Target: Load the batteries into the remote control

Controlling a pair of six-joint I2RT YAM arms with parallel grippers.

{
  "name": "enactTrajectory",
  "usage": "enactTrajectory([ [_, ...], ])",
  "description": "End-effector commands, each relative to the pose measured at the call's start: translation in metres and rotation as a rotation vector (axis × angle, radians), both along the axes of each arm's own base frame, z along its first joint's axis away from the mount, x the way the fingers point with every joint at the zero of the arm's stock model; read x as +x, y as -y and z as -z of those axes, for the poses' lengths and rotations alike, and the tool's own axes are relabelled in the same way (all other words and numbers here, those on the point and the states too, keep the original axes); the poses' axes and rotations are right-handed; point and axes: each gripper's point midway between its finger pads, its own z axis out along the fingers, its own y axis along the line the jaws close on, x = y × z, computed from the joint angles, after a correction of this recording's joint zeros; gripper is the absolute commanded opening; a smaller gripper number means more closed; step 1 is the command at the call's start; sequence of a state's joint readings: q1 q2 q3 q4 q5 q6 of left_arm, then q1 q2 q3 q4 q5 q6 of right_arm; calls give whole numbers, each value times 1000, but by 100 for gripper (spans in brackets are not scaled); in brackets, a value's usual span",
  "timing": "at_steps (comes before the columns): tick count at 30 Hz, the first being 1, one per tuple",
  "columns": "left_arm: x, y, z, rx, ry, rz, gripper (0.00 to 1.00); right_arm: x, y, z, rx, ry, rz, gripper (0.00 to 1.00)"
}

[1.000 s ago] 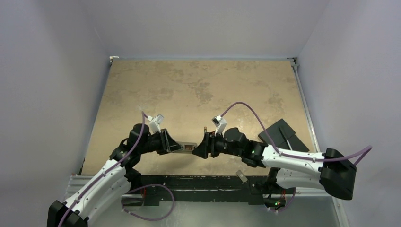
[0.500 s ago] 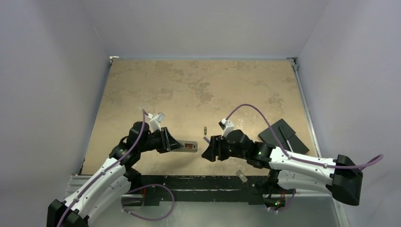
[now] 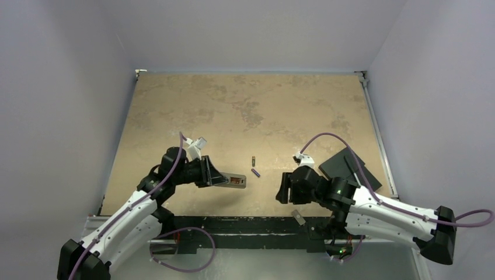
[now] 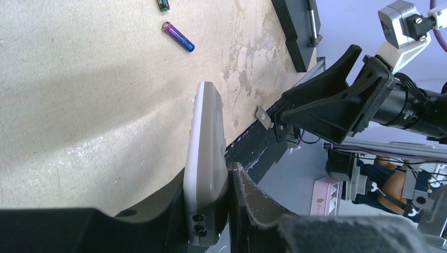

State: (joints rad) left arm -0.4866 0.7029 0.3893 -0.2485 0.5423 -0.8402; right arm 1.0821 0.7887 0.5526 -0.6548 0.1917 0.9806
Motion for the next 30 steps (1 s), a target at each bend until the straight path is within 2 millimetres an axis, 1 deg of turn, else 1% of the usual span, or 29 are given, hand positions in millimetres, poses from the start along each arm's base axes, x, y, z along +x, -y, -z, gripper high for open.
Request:
enactTrajectory([
  [1,7,11,-27,-56,105,57,0,-1,37,1,-125,-13,114,63],
  [5,7,13,-27,-58,106,74,0,-8,51,16,-205,-55,129,63],
  [13,2,13,-20,-49,98,103,0,-16,51,39,-284,-123,94,63],
  [17,1,14,-22,-59,104,116,0,-19,53,49,-325,-151,83,64],
  [24,-1,17,-23,-71,110,138,0,-29,46,61,-317,-198,31,65],
  [30,-2,17,-25,-79,114,148,0,-32,46,69,-348,-215,15,64],
])
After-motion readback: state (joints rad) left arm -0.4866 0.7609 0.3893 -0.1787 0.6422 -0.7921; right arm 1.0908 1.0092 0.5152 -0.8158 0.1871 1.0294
